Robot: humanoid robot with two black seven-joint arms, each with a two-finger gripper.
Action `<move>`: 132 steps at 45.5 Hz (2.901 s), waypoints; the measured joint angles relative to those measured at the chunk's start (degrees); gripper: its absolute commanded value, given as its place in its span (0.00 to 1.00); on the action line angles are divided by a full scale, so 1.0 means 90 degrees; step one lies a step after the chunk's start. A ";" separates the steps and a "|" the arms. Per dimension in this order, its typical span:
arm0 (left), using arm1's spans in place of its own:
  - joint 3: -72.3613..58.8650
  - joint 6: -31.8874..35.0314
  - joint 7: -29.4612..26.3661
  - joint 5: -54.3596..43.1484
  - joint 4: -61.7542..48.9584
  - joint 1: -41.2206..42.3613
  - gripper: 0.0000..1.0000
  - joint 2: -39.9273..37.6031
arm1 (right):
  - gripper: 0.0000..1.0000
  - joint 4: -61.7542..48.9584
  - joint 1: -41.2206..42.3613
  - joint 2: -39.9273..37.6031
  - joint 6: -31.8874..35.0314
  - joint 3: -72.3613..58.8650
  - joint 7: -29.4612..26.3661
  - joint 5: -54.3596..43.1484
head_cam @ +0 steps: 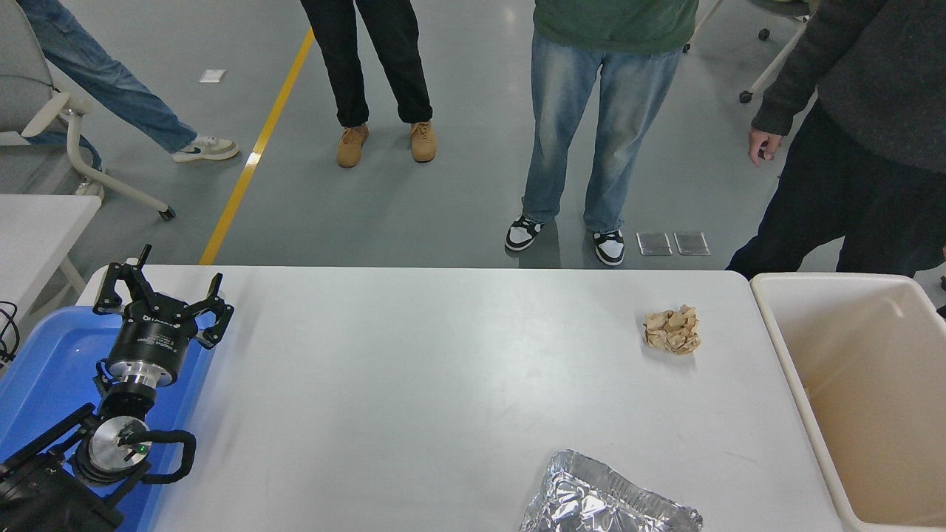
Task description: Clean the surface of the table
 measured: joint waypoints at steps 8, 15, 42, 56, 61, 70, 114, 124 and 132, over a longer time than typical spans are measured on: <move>0.0000 0.0000 0.0000 0.0000 -0.0001 0.0000 0.99 0.0001 | 0.99 0.0960 -0.0016 -0.0446 0.0018 0.1105 0.0005 0.0009; 0.0000 0.0000 0.0000 0.0001 -0.0001 0.0000 0.99 0.0002 | 0.99 0.1811 -0.0045 -0.0903 0.0343 0.1867 -0.0007 0.0054; 0.0000 0.0000 0.0000 0.0001 -0.0001 0.0000 0.99 0.0000 | 0.99 0.3212 -0.0122 -0.1375 0.2301 0.3641 0.0019 0.1538; 0.0000 0.0000 0.0000 0.0002 -0.0001 -0.0003 0.99 0.0001 | 0.99 0.4390 -0.0945 -0.1217 0.2450 0.4499 0.0280 0.1784; 0.0000 0.0000 0.0000 0.0001 -0.0001 -0.0004 0.99 0.0000 | 0.99 0.4550 -0.1260 -0.0905 0.2431 0.4927 0.0564 0.1816; 0.0000 0.0000 0.0000 0.0001 -0.0001 -0.0006 0.99 -0.0001 | 0.99 0.4615 -0.1695 -0.0263 0.2386 0.5461 0.0916 0.1843; 0.0000 0.0000 0.0000 0.0001 -0.0001 -0.0010 0.99 0.0000 | 0.99 0.4265 -0.1926 0.0982 0.0593 0.5710 0.1050 0.1859; 0.0000 0.0000 0.0000 0.0002 -0.0001 -0.0010 0.99 0.0000 | 0.99 0.4239 -0.1804 0.0967 0.0572 0.5710 0.1047 0.1858; 0.0000 0.0000 0.0000 0.0001 -0.0001 -0.0010 0.99 0.0000 | 0.99 0.4272 -0.1751 0.0899 0.0572 0.5711 0.1038 0.1856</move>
